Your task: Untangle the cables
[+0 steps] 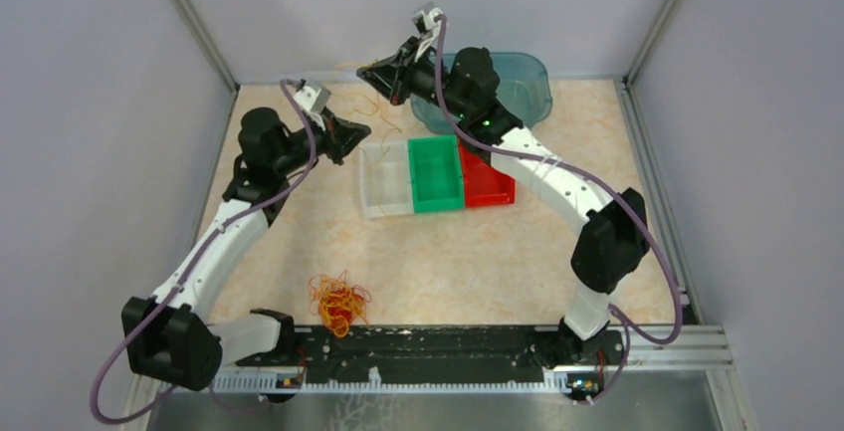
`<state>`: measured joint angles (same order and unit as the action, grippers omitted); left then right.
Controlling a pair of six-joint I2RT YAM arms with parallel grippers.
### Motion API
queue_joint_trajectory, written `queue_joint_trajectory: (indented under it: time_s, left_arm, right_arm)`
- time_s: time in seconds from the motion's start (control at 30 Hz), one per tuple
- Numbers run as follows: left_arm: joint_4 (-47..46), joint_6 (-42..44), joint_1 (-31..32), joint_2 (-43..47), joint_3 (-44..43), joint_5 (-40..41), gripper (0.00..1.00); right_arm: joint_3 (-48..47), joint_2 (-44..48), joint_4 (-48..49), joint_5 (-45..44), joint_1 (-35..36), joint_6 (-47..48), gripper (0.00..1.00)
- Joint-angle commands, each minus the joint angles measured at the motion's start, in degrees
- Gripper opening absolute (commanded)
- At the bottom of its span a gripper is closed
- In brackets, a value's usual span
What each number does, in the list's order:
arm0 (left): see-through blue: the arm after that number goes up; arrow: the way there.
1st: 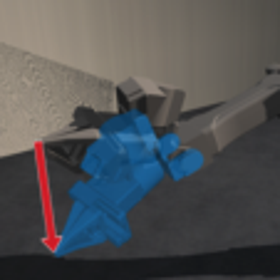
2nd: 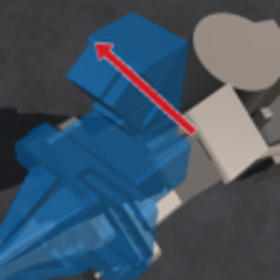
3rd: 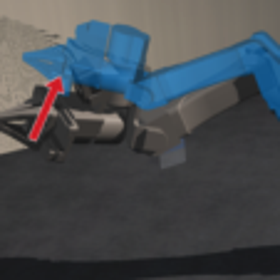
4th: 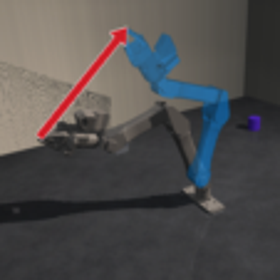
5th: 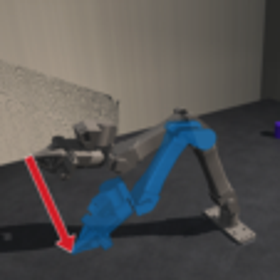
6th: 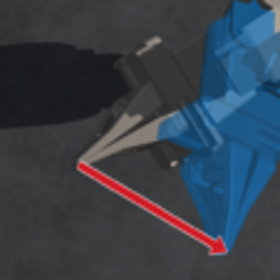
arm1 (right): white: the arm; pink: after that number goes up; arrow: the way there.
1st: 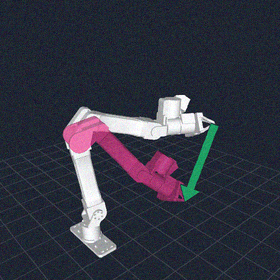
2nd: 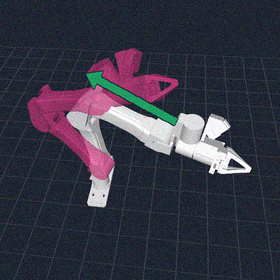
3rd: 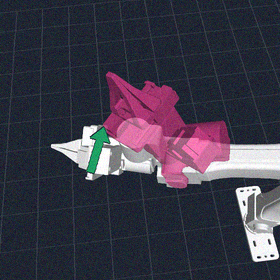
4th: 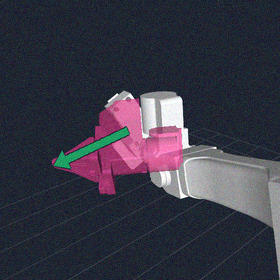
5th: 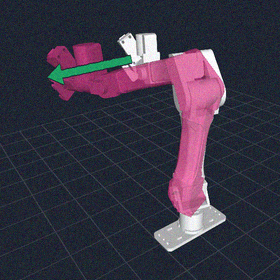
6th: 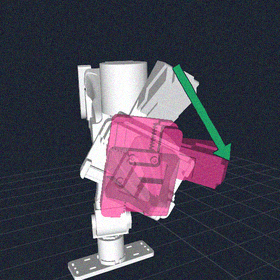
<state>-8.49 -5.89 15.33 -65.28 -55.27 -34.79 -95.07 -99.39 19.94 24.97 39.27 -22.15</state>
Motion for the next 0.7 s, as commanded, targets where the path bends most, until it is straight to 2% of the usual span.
queue_joint_trajectory:
  time_s: [0.0, 0.4, 0.67]
  left_arm:
    - [-3.24, 1.80, 0.60, -4.98, -0.50, 4.86, 0.00]
    - [-4.45, 8.54, 2.64, -15.34, -4.40, 12.97, 0.01]
    - [-6.23, 8.79, 2.68, -16.20, -4.36, 16.54, 0.01]
  right_arm:
    - [1.73, 0.77, 0.49, -4.95, 0.37, 1.25, 0.00]
    - [3.17, -0.46, -4.64, -10.46, -0.14, 2.77, 0.00]
    - [3.66, -4.03, -4.22, -12.85, -0.84, 1.57, 0.00]
